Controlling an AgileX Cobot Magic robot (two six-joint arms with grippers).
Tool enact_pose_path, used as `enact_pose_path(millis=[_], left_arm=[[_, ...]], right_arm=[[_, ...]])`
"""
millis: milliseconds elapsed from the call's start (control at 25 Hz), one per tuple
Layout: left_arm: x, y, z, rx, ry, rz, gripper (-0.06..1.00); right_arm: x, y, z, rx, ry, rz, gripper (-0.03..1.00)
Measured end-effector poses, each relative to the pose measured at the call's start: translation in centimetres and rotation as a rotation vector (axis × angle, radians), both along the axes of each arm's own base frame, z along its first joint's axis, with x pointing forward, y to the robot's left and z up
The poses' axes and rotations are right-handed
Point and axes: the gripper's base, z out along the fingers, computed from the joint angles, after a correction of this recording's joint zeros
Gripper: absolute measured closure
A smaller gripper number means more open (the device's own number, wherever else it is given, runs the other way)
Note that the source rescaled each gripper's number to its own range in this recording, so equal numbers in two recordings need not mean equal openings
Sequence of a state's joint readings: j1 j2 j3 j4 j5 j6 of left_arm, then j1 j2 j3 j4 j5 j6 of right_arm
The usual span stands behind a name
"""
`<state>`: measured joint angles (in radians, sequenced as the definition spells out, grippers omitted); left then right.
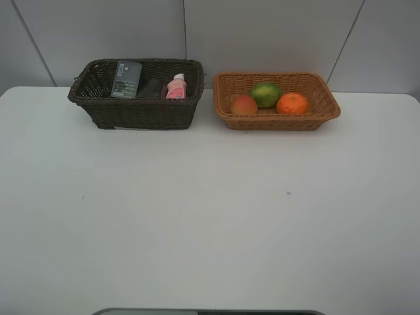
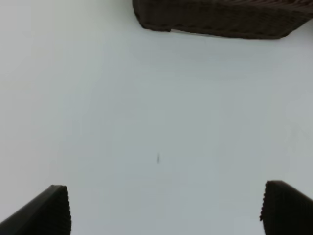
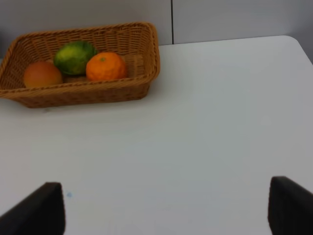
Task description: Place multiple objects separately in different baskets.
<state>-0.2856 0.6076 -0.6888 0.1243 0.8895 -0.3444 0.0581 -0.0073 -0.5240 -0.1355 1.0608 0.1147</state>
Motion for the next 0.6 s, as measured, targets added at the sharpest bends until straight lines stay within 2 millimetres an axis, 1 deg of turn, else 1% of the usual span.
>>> enact_pose_path(millis=[80,200,320,480,600], left_arm=[[-2.3,0.6,0.3,0.001,-0.052,-0.035,-0.04],[-5.0,1.0,0.7,0.006,-0.127,-0.103,-0.04],[-7.1,1.1,0.6,0.011,-0.167,-0.186,-0.04],[-8.9,1.3,0.2,0.043,-0.182,-0.270,-0.05],[-9.6,1.5,-0.1,0.053,-0.183,-0.280,-0.05]], right_arm=[[0.0,0.0,0.0,0.000,0.000,0.000,0.06],[0.0,0.0,0.0,0.000,0.000,0.000,0.06],[0.0,0.0,0.0,0.000,0.000,0.000,0.06],[0.0,0.0,0.0,0.000,0.000,0.000,0.06],[0.0,0.0,0.0,0.000,0.000,0.000,0.06]])
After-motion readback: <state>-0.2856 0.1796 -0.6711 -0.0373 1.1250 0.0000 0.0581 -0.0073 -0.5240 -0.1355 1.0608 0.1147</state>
